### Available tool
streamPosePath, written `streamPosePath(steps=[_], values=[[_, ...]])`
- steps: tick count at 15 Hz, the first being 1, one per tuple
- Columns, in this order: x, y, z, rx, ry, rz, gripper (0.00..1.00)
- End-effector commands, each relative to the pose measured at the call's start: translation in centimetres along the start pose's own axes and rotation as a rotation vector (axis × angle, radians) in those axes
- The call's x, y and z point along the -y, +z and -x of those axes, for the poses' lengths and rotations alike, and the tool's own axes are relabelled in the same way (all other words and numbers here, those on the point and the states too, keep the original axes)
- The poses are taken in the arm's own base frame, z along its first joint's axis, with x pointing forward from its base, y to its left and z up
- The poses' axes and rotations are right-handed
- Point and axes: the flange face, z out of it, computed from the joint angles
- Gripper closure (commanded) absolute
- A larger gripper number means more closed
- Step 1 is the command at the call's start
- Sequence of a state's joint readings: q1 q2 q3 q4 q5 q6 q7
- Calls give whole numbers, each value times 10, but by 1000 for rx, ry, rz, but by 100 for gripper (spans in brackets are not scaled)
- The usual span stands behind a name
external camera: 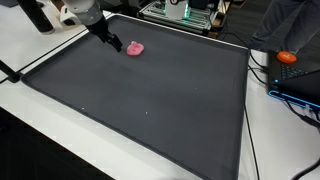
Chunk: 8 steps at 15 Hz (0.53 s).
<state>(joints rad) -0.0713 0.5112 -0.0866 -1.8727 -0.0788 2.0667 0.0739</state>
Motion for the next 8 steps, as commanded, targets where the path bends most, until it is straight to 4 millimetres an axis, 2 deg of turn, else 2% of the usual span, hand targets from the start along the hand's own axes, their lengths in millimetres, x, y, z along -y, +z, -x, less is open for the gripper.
streamPosePath(steps=[1,8], values=[[-31,11,0,70,170,-72,0],[-88,30,19,218,461,-187,0]])
